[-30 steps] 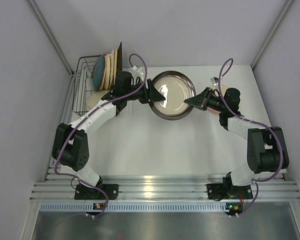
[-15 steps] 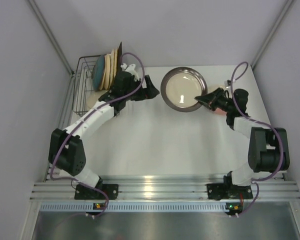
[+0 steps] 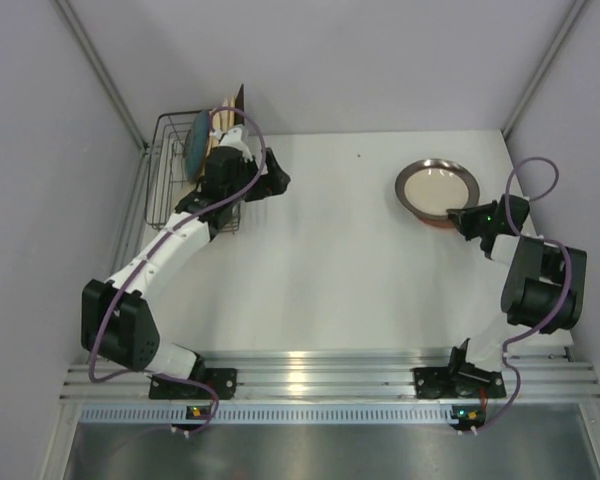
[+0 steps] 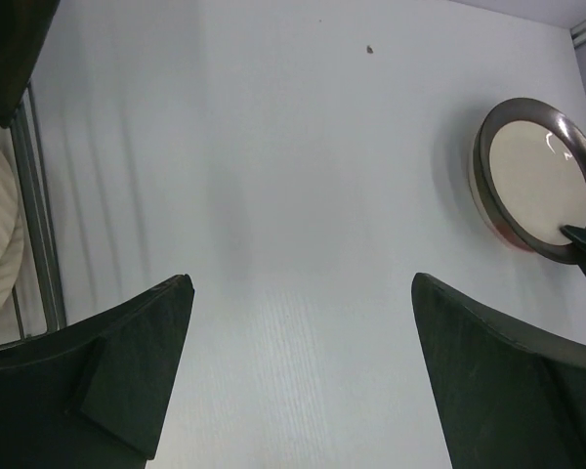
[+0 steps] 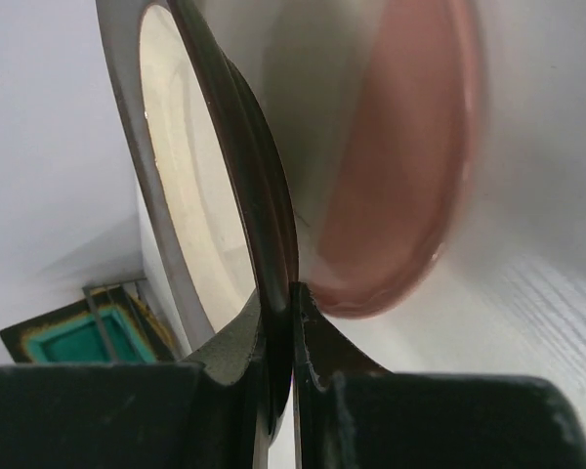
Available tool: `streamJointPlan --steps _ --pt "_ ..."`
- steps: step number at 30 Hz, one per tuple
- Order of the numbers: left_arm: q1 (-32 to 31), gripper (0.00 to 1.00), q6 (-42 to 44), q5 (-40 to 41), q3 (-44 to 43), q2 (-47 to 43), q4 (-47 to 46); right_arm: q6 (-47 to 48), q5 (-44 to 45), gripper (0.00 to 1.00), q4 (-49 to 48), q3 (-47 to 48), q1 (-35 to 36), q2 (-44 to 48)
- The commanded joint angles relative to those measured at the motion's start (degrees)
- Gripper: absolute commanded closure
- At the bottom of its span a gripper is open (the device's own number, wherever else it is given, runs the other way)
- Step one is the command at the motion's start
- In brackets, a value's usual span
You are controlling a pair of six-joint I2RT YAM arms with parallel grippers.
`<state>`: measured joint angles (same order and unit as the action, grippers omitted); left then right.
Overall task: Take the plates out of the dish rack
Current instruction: Place the plate on the table
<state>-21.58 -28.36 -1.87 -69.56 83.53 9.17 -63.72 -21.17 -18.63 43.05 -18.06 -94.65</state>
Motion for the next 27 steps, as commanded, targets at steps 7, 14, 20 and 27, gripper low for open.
streamJointPlan --steps 7,14,20,27 --pt "3.7 0.01 0.1 -0.5 2.8 -5.6 -0.6 -1.3 -1.2 1.0 -9.2 5.2 -0.7 -5.6" --pt "4.5 0.01 0.2 -1.4 2.9 -5.8 -0.7 0.4 -0.2 1.0 -8.5 6.0 -1.9 -6.9" --pt "4.6 0.01 0.4 -1.6 2.6 -5.6 -0.7 2.8 0.9 0.97 -4.1 5.3 -3.2 -5.4" --pt "4.7 0.01 0.5 -2.1 2.0 -4.4 -0.6 4.3 0.0 0.47 -2.5 4.9 -4.3 -4.8"
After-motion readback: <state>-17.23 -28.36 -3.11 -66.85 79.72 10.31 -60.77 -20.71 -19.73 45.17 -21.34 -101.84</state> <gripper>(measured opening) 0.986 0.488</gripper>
